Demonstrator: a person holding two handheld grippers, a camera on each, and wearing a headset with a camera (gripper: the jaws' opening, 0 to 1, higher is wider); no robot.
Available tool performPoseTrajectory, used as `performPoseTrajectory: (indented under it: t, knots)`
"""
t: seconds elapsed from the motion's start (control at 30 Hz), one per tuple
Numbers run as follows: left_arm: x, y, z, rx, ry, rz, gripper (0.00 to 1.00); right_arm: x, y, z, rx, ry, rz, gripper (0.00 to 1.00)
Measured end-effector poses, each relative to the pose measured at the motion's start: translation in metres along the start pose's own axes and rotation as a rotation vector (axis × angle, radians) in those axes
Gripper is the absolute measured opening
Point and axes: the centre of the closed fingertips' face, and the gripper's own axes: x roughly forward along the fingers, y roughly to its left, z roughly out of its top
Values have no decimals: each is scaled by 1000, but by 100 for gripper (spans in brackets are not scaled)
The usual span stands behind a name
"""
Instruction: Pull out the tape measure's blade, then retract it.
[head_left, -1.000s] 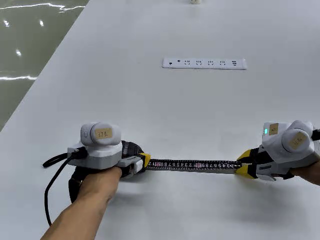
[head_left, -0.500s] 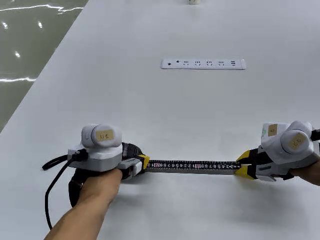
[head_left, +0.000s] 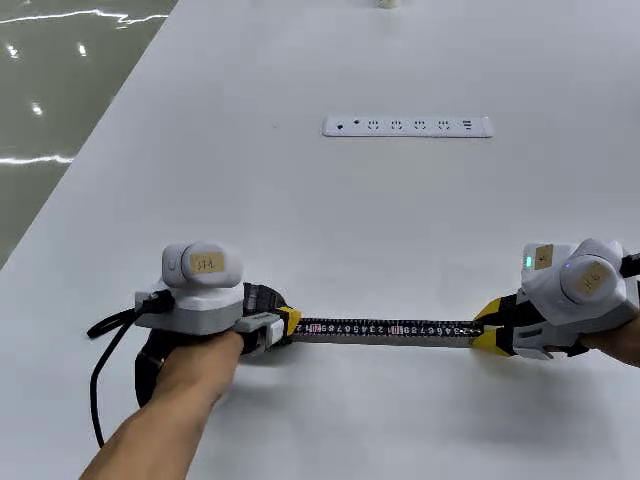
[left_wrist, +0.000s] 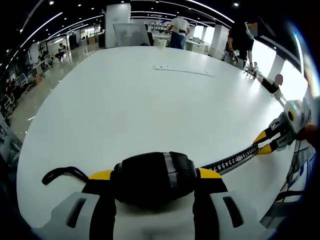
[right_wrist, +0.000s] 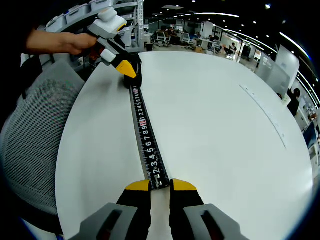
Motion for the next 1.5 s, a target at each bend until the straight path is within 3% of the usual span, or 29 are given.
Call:
performPoseTrajectory:
  t: [1.13,1.5]
  knots:
    - [-1,-2,0,-12,0,-19,57,1,3,1,-1,23,5,9]
    - [-1,-1,0,-15,1,-26,57,9,10,13,-1,10,21,9]
